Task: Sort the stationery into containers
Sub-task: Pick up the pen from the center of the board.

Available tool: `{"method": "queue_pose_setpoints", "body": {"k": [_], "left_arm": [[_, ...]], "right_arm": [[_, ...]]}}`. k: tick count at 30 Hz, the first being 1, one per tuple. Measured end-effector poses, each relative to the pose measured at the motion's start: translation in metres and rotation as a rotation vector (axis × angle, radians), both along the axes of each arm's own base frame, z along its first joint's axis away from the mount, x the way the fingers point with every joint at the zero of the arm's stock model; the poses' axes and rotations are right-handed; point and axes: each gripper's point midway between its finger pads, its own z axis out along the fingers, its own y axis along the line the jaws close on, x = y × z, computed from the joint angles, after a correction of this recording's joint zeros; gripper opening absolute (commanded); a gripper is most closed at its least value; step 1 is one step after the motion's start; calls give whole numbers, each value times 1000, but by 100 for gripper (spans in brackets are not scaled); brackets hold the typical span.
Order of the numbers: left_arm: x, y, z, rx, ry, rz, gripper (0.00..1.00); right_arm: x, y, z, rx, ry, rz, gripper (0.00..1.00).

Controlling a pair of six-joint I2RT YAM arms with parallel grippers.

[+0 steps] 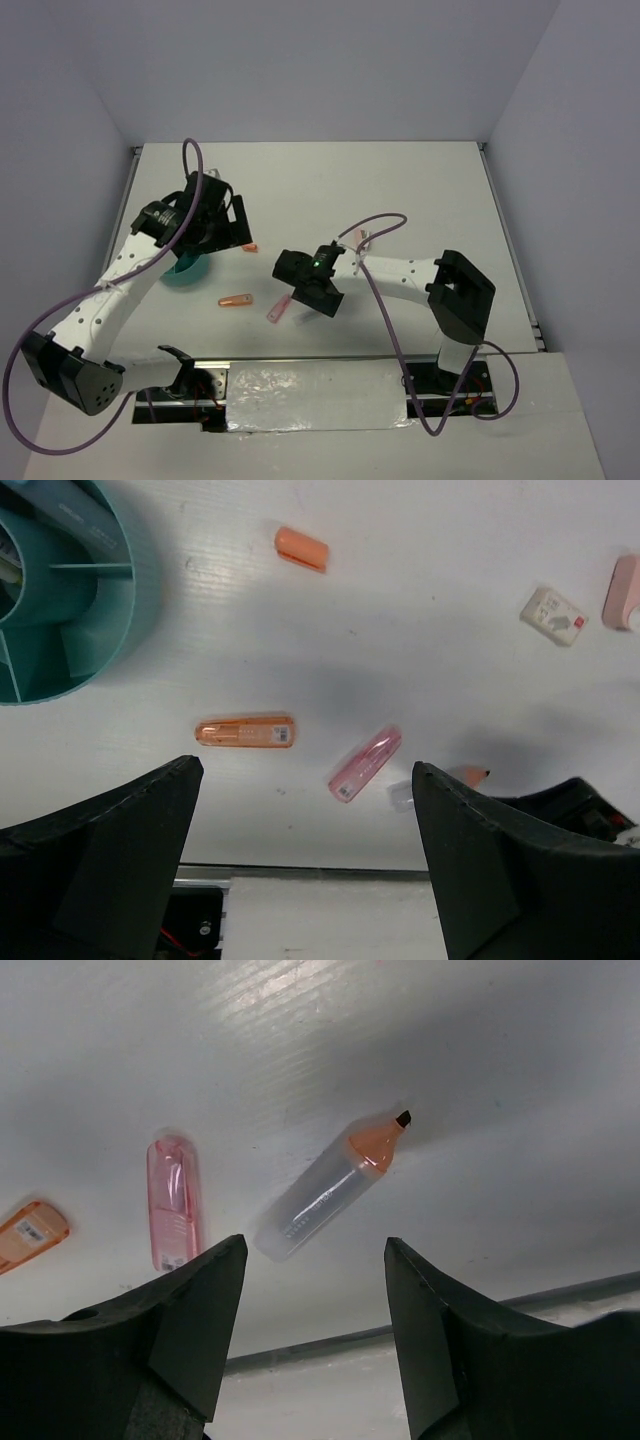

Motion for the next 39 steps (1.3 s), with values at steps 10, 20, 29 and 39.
{"method": "queue_pose_setpoints", "body": {"k": [10, 20, 29, 39], "left_arm": [[-15, -3, 4, -11, -14, -109, 99], [-18, -1, 4, 13, -23, -162, 99], [-22, 0, -2, 27, -9, -187, 99], [-14, 4, -8, 33, 15, -126, 99]], "right_arm": [[-3, 36, -25, -16, 49, -82, 64], [-21, 35, -47, -41, 109, -169, 59], [-28, 26, -55, -26, 132, -220, 48], [-15, 18, -53, 83, 31, -38, 5]]}}
